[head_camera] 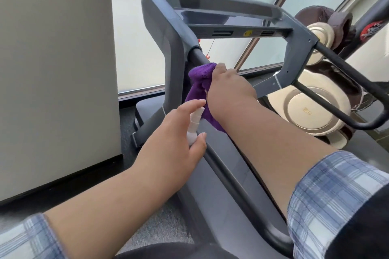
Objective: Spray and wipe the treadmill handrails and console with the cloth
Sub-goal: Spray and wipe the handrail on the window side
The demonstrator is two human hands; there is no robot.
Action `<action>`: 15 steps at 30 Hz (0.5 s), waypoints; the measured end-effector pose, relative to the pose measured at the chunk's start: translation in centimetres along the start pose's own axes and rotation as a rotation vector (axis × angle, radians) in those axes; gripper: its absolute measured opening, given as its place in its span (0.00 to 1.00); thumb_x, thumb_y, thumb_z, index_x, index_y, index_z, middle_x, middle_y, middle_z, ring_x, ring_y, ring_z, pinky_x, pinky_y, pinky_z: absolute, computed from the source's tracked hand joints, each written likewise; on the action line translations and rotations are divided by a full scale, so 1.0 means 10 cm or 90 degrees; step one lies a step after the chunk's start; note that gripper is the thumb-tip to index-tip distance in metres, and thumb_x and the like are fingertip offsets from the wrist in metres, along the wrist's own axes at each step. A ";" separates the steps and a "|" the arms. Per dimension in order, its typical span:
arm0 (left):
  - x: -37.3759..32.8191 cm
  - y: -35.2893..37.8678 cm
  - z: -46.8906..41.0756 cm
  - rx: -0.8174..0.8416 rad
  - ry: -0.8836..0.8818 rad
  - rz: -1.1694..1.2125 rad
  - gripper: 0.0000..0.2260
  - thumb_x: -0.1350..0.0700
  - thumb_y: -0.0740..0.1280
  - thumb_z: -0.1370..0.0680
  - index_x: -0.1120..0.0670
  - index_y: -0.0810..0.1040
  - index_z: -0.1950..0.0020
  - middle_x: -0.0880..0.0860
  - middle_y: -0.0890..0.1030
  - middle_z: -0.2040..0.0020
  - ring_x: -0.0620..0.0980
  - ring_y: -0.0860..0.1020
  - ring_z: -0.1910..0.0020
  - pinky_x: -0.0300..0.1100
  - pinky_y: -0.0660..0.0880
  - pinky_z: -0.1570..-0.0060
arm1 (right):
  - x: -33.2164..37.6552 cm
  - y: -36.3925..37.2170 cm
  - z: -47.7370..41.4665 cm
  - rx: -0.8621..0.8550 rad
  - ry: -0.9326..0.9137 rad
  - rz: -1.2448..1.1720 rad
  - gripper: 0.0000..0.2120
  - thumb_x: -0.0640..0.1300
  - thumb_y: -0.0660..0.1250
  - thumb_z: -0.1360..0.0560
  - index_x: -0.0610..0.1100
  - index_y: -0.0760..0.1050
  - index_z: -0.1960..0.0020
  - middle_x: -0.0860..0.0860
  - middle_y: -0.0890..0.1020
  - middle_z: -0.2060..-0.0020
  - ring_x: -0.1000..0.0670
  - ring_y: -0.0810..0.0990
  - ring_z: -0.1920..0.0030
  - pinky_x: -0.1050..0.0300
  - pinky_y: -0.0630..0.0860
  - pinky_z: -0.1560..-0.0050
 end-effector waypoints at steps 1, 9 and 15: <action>0.01 -0.03 -0.06 -0.003 0.001 0.006 0.26 0.49 0.65 0.22 0.28 0.57 0.33 0.36 0.70 0.44 0.33 0.71 0.49 0.26 0.68 0.57 | 0.07 -0.01 -0.08 0.003 0.005 0.003 0.25 0.49 0.62 0.19 0.41 0.58 0.28 0.40 0.72 0.37 0.36 0.76 0.38 0.44 0.75 0.55; 0.22 -0.14 -0.40 -0.007 -0.025 0.042 0.25 0.50 0.66 0.22 0.28 0.58 0.33 0.40 0.72 0.42 0.36 0.74 0.53 0.31 0.70 0.57 | 0.37 -0.10 -0.51 0.006 0.015 -0.002 0.21 0.41 0.61 0.22 0.40 0.60 0.30 0.40 0.73 0.38 0.37 0.77 0.39 0.45 0.70 0.59; 0.21 -0.06 -0.40 -0.006 -0.040 0.036 0.26 0.50 0.66 0.22 0.27 0.58 0.34 0.40 0.73 0.41 0.38 0.75 0.50 0.37 0.74 0.51 | 0.34 -0.09 -0.54 0.038 0.010 -0.053 0.28 0.41 0.67 0.25 0.40 0.59 0.29 0.41 0.73 0.35 0.38 0.76 0.37 0.45 0.74 0.54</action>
Point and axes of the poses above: each hand's wrist, its own z-axis away from the middle knuckle, its own y-axis out of the palm, x = y × z, the point moved 9 cm from there along -z, towards the middle knuckle
